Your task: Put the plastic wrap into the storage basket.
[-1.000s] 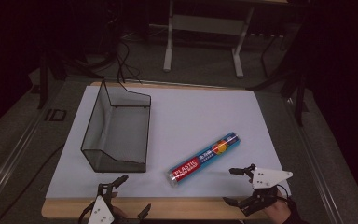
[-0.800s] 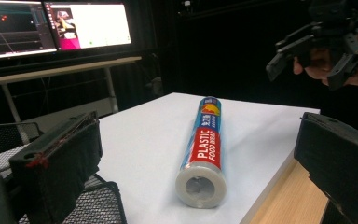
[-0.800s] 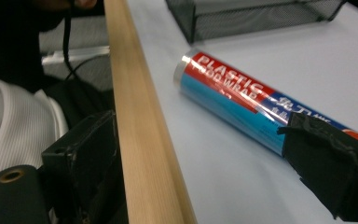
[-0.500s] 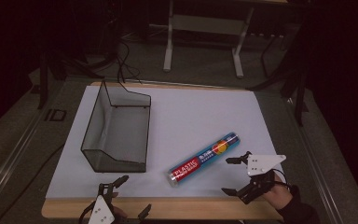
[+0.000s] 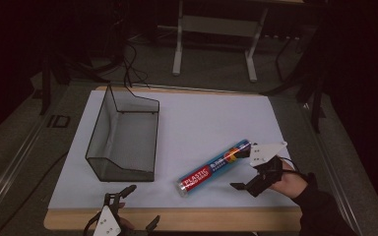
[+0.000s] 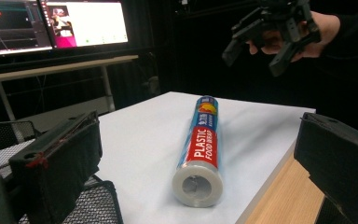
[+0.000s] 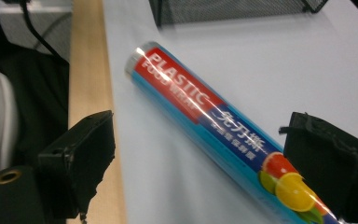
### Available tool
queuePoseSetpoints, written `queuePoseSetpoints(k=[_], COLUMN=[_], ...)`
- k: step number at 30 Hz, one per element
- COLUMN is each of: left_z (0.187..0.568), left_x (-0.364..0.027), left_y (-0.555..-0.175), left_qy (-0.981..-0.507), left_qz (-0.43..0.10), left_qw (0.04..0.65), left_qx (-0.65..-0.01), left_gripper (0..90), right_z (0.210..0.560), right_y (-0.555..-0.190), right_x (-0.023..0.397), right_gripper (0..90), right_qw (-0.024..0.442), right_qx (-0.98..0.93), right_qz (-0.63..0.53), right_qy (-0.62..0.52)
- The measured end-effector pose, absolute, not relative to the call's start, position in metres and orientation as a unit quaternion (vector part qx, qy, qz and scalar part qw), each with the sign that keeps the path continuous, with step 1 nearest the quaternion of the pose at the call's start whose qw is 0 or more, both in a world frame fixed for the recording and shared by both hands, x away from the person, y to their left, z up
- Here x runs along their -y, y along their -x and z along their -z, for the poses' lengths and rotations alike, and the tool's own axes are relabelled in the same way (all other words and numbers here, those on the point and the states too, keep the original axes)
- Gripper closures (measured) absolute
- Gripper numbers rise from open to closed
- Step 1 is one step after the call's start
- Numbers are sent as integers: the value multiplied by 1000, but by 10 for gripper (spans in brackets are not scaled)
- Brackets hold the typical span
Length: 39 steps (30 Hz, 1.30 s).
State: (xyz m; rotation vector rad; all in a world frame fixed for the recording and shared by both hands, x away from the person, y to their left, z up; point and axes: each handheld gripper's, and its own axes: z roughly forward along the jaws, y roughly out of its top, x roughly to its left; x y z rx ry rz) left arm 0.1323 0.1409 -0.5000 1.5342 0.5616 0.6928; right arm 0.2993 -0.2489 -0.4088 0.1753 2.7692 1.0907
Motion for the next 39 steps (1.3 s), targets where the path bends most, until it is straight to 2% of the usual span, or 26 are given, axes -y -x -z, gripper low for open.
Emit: queuePoseSetpoints(k=[2,12,16,20,33,39], left_z=[500,500,500,500,501,501], left_x=[-141,-141,-142,-142,-142,-142], left_y=[-132,-133,-133,-134,-135,-135], left_qy=[-669,-671,-669,-671,-672,-674], left_qz=[-302,-301,-297,-296,-288,-286], left_qw=[633,631,636,634,637,635], left_qx=[-246,-245,-244,-246,-244,-245], left_gripper=[14,14,14,14,14,14], right_z=[409,414,419,426,454,469], right_y=[-303,-324,-335,-342,-358,-362], right_x=[246,224,215,204,175,165], right_gripper=[88,89,89,89,92,94], right_qw=[66,79,70,83,68,84], right_qx=[-930,-955,-965,-973,-989,-990], right_qz=[-359,-284,-251,-217,-125,-85], right_qy=[-54,-29,-21,-5,33,69])
